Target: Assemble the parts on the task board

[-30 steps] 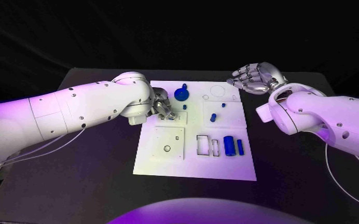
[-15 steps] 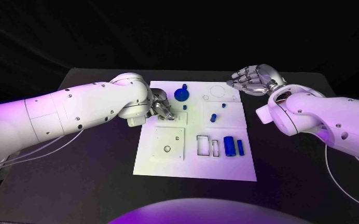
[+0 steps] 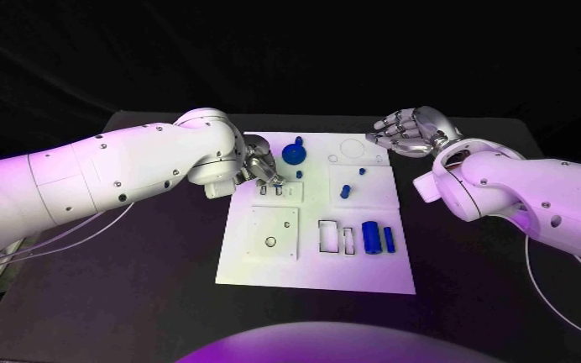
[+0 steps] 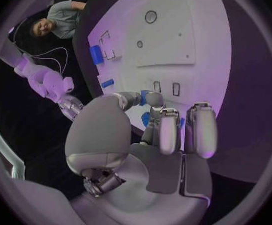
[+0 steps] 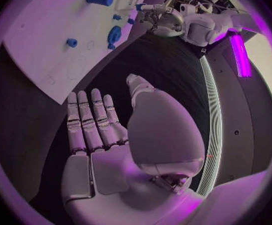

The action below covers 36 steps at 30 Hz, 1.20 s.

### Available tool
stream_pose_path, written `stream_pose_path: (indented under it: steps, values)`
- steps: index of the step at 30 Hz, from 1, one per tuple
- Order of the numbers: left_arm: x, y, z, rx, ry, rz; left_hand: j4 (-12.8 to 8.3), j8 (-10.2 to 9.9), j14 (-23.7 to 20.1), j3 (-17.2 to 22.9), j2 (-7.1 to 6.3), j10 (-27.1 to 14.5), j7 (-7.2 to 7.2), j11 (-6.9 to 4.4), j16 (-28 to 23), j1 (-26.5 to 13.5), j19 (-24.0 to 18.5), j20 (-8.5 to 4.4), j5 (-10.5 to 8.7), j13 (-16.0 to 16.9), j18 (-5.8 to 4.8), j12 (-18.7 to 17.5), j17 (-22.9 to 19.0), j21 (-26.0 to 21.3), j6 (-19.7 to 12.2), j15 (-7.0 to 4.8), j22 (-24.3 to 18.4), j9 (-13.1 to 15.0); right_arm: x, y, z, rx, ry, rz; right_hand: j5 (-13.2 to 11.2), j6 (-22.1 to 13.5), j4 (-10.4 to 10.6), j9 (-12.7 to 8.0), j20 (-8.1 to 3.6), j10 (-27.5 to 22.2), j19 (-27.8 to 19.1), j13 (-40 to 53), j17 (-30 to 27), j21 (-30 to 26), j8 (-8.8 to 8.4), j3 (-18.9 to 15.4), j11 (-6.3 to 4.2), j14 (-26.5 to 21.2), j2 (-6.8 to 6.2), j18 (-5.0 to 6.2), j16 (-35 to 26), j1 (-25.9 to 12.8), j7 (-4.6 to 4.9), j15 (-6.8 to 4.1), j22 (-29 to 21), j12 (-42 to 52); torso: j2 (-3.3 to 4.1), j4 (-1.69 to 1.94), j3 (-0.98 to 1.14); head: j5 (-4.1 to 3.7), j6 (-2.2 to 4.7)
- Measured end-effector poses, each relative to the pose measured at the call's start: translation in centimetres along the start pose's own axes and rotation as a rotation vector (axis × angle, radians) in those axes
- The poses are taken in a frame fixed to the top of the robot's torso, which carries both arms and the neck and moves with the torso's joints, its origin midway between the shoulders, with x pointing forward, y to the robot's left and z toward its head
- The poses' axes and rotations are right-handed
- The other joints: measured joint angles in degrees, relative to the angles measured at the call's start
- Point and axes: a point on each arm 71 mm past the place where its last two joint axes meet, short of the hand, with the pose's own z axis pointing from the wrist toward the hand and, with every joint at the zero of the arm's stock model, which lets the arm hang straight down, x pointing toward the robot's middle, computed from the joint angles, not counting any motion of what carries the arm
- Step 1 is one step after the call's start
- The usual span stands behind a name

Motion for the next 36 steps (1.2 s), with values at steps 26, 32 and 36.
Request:
stream_pose_path:
  steps: [26,32,36]
  values:
    - [-3.2,-1.3,2.3,-0.075,0.27,0.061,-1.98,0.3,0.0,1.98,-0.27,-0.19,0.05,0.19,0.0,-0.89,0.0,0.0,-0.84,-1.28,0.0,-1.13,0.0,-0.7,-0.04,0.0,0.0,0.0,0.3,0.1,0.1,-0.002,0.004,0.001,0.22,0.0,0.0,-0.11,0.0,0.0,-0.41,0.0,-0.18,0.0,0.0,0.0,0.0,-0.2,0.0,0.0,0.0,0.0,0.0,-0.21,-0.07,0.0,0.02,-0.02,0.01,0.25,-0.2]
    - [-3.0,-2.0,2.5,-0.069,0.304,0.073,-2.23,0.27,0.0,1.73,-0.03,-0.19,0.14,0.19,0.29,-1.1,0.0,0.0,-0.61,-0.67,0.0,-1.11,0.0,-0.69,-0.13,0.0,0.0,-0.01,0.3,0.2,0.1,-0.004,0.004,0.001,0.44,-0.21,-0.16,-0.21,0.0,0.0,-0.4,-0.05,-0.32,0.0,0.0,-0.15,0.0,-0.41,0.0,0.0,0.0,0.0,-0.21,0.0,-0.23,-0.25,0.03,0.0,0.01,0.34,-0.26]
    - [-2.8,-2.4,2.7,-0.067,0.308,0.082,-2.46,0.22,0.0,1.5,0.39,0.03,0.15,0.41,0.29,-1.43,0.0,0.0,0.4,-0.35,0.0,-0.79,0.0,-0.47,-0.13,0.0,0.0,-0.01,0.4,0.2,0.1,-0.005,0.005,0.001,0.44,-0.21,-0.16,-0.29,0.0,-0.18,-0.4,-0.05,-0.37,0.0,0.0,-0.15,0.17,-0.41,0.0,0.0,0.0,0.0,-0.21,0.0,-0.32,-0.25,0.03,-0.01,0.01,0.44,-0.28]
